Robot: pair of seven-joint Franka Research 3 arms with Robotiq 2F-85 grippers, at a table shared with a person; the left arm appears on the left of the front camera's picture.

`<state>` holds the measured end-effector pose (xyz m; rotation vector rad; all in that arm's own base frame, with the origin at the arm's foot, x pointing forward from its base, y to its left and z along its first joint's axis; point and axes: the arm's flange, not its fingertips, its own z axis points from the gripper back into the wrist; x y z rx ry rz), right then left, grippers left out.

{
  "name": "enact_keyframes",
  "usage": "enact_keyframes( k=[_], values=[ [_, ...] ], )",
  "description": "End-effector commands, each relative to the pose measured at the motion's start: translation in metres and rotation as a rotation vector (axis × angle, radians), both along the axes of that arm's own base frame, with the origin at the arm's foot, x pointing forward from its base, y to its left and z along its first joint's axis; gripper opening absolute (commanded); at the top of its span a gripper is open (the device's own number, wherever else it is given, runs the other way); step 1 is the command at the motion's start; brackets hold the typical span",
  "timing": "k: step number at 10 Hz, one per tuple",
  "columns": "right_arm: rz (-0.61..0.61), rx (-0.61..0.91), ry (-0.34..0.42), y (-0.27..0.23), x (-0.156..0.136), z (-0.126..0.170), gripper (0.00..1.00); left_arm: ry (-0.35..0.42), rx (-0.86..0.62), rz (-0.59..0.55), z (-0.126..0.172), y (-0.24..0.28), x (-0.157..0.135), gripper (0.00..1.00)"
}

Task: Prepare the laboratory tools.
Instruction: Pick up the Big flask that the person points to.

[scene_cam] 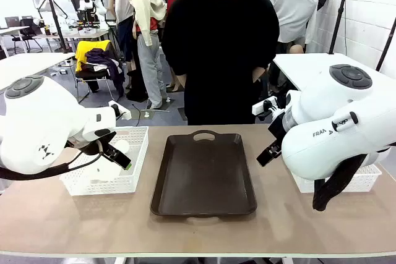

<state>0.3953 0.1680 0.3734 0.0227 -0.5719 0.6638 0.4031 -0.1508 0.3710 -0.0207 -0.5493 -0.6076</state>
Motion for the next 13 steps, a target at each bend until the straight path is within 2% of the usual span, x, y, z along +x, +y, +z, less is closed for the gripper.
enact_keyframes(
  k=[1,13],
  values=[
    [0.0,0.0,0.0,0.0,0.0,0.0,1.0,0.0,0.0,0.0,0.0001,0.0,-0.0001,1.0],
    [0.0,0.0,0.0,0.0,0.0,0.0,1.0,0.0,0.0,0.0,0.0001,0.0,-0.0001,1.0]
  ],
)
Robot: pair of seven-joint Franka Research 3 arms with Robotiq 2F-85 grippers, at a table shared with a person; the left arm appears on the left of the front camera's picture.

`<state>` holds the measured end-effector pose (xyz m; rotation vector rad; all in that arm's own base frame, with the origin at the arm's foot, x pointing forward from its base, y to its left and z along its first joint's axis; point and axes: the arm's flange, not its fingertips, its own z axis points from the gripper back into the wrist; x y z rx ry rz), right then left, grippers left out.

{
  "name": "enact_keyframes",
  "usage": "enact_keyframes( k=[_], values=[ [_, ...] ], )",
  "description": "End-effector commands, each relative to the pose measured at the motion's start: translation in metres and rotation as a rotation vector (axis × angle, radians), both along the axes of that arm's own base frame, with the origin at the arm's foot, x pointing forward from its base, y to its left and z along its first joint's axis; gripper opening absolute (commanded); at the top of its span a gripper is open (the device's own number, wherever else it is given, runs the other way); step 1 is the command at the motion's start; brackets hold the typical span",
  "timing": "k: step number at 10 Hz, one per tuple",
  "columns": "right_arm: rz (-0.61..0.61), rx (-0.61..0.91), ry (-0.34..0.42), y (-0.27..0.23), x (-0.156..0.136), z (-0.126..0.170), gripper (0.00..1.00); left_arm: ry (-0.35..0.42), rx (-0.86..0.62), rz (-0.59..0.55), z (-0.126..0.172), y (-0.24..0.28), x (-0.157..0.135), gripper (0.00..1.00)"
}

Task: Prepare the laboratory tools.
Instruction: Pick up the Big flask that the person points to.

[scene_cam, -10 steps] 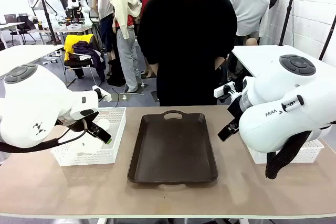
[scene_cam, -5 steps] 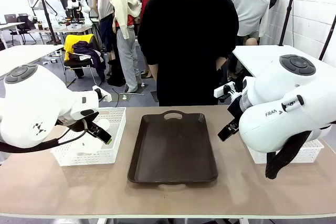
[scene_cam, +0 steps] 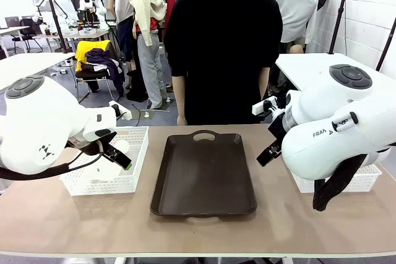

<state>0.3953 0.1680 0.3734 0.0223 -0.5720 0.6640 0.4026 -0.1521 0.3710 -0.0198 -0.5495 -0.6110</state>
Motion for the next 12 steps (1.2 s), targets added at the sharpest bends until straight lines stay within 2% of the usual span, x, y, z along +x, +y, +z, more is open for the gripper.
enact_keyframes(
  k=[1,3,4,5,7,9,11,12],
  values=[
    [0.0,0.0,0.0,0.0,0.0,0.0,1.0,0.0,0.0,0.0,0.0,0.0,0.0,1.0],
    [0.003,0.073,0.055,-0.011,0.007,0.04,1.0,-0.115,-0.022,0.077,0.037,0.023,-0.006,1.0],
    [0.006,0.126,0.093,-0.015,0.011,0.058,1.0,-0.15,-0.08,0.117,0.056,0.039,-0.009,1.0],
    [0.007,0.202,0.122,-0.022,0.013,0.078,1.0,-0.151,-0.167,0.134,0.072,0.058,-0.015,1.0],
    [0.002,0.382,0.19,-0.049,0.022,0.106,1.0,-0.103,-0.406,0.077,0.094,0.092,-0.021,1.0],
    [-0.034,0.593,0.273,-0.095,0.031,0.116,1.0,-0.054,-0.646,0.014,0.106,0.125,-0.022,1.0],
    [-0.079,0.745,0.317,-0.137,0.027,0.115,1.0,-0.003,-0.768,-0.022,0.106,0.141,-0.023,1.0],
    [-0.103,0.788,0.319,-0.151,0.02,0.112,1.0,0.017,-0.767,-0.029,0.107,0.145,-0.027,1.0]
  ],
)
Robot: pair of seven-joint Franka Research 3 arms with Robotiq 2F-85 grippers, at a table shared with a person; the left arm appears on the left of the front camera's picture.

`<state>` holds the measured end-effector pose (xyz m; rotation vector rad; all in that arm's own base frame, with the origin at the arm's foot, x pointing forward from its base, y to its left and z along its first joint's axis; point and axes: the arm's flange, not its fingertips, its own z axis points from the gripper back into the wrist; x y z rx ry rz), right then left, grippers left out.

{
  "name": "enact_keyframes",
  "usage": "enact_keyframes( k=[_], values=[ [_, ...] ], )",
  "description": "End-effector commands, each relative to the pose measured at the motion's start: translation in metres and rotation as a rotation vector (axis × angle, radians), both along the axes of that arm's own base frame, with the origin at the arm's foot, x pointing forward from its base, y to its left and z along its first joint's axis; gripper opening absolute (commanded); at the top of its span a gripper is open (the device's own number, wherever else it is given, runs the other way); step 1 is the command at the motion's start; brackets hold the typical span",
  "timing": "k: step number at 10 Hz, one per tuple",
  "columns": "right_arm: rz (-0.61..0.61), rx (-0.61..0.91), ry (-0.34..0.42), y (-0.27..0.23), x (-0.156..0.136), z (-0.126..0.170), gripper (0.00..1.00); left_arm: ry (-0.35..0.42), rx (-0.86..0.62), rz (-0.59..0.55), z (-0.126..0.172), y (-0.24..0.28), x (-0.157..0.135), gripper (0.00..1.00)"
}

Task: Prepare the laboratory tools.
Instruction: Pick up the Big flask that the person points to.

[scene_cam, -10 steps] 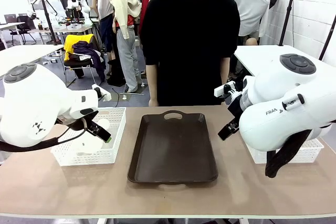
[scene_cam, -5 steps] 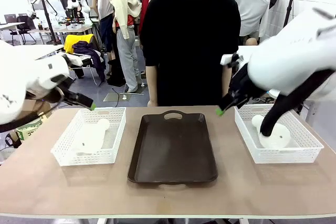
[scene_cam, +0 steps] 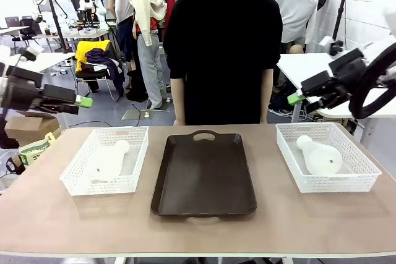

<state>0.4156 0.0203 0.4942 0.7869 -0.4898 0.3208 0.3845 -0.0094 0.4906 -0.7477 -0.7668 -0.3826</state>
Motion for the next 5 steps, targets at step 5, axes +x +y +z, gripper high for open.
enact_keyframes(
  k=[5],
  values=[
    [-0.205,0.093,-0.033,-0.084,-0.033,-0.005,1.0,0.033,0.055,-0.064,-0.014,0.016,-0.015,1.0]
  ],
)
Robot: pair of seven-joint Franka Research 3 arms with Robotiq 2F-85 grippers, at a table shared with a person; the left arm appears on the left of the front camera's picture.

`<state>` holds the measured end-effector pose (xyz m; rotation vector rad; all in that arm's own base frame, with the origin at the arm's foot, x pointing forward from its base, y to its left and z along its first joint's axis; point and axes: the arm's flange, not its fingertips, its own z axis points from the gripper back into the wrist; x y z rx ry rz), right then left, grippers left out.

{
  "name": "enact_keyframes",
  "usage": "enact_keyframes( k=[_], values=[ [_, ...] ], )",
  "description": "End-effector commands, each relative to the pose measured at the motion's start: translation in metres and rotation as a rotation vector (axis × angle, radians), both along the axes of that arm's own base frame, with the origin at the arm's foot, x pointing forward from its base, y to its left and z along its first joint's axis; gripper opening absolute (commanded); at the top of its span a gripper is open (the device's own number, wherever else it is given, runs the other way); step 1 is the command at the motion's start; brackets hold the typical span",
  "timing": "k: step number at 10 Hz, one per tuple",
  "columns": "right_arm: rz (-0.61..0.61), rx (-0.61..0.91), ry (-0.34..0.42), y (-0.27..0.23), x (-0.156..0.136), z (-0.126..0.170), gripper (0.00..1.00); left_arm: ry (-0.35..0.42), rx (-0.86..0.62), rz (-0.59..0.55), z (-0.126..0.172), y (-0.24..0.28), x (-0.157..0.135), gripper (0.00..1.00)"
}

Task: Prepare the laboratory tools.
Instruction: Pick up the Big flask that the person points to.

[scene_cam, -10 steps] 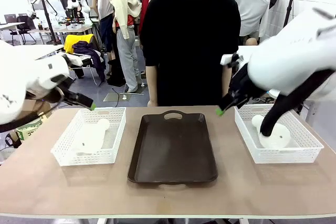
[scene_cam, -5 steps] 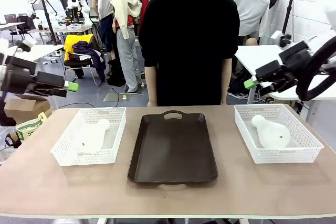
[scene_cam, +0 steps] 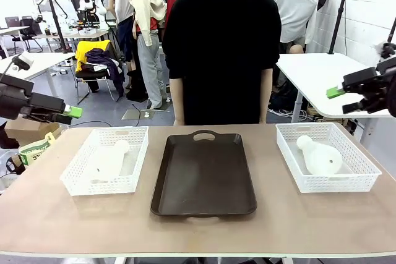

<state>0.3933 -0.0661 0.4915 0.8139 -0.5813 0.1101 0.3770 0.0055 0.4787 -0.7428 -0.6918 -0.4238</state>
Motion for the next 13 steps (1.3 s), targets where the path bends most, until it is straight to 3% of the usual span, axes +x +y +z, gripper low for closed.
enact_keyframes(
  k=[1,4,7,8,10,13],
  values=[
    [-0.008,-0.011,-0.033,-0.006,-0.017,-0.001,1.0,-0.023,0.039,-0.019,-0.002,0.004,-0.008,1.0],
    [0.041,-0.026,0.005,-0.016,-0.021,-0.009,1.0,-0.014,-0.028,0.011,-0.002,0.019,-0.015,1.0],
    [0.109,0.05,0.017,-0.02,-0.019,-0.015,1.0,0.016,-0.175,-0.018,-0.01,0.041,-0.02,1.0],
    [0.132,0.089,0.018,-0.023,-0.017,-0.016,1.0,0.045,-0.217,-0.034,-0.015,0.048,-0.019,1.0],
    [0.175,0.138,0.027,-0.022,-0.01,-0.02,1.0,0.183,-0.293,-0.094,-0.026,0.053,-0.016,1.0],
    [0.226,0.168,0.07,-0.013,-0.004,-0.029,1.0,0.186,-0.311,-0.087,-0.024,0.06,-0.018,1.0]
  ],
)
